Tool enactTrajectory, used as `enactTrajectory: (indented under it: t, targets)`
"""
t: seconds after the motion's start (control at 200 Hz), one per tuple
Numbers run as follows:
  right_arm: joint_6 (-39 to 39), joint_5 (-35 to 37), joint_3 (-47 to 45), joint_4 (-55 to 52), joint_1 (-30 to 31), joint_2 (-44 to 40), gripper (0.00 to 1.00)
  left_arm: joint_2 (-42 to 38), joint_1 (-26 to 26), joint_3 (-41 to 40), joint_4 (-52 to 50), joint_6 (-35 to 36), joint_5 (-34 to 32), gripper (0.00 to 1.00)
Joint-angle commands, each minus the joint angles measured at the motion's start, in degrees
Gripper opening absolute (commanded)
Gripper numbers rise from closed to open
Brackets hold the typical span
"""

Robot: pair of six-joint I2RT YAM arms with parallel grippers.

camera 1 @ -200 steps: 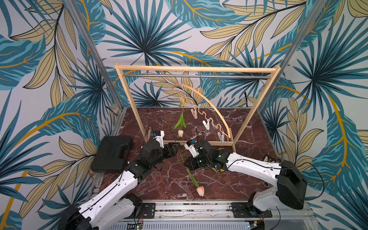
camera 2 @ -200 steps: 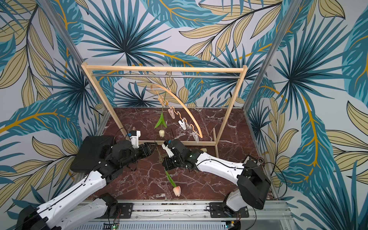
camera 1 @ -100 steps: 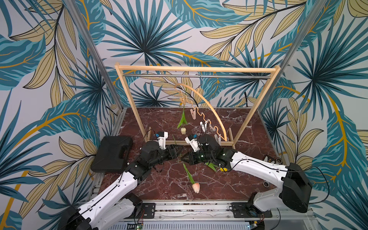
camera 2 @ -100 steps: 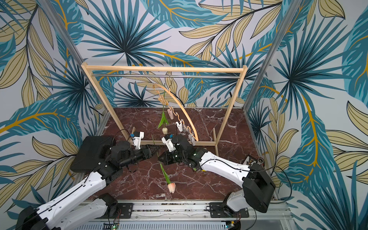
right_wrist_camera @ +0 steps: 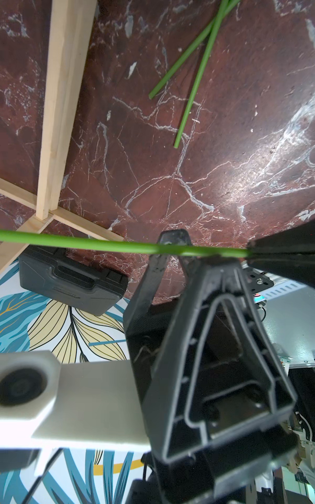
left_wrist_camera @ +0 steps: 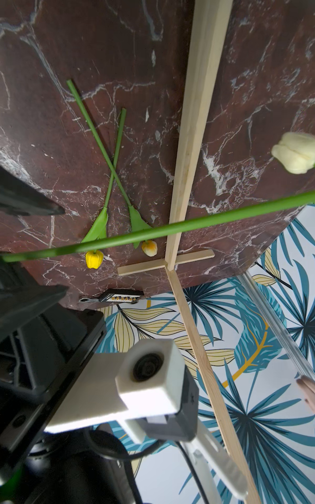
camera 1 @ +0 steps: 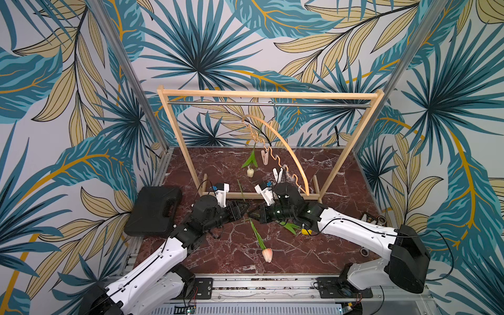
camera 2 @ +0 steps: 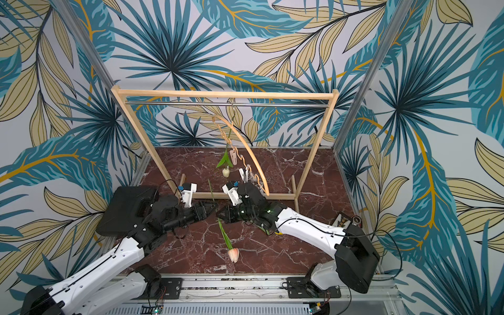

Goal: Dry the flowers on a clothes hanger
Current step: Pick up the flower at the center of the board.

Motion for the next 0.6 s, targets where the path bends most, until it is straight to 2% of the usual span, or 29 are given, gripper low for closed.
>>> enactTrajectory:
  t: [0.0,0.346,0.541,0.596]
  targets:
    - [0.4,-1.0,0.5,1.4,-0.1,-0.3,0.0,0.2,-0.2,-1.6,2.0,-0.3,0.6,0.36]
    - [0.9,-1.4,0.4,2.2,0.0,-0.3,0.0,0.2,-0.2,-2.7,3.4,-1.5,-1.1,0.0]
    - [1.2,-1.6,0.7,2.3,0.0,-0.4,0.0,-0.7,-0.2,-3.7,4.9,-2.2,-2.3,0.0]
    - [1.3,-1.1,0.9,2.0,-0.1,-0.8,0.15,-1.4,-0.2,-4.4,6.1,-2.6,-2.2,0.0]
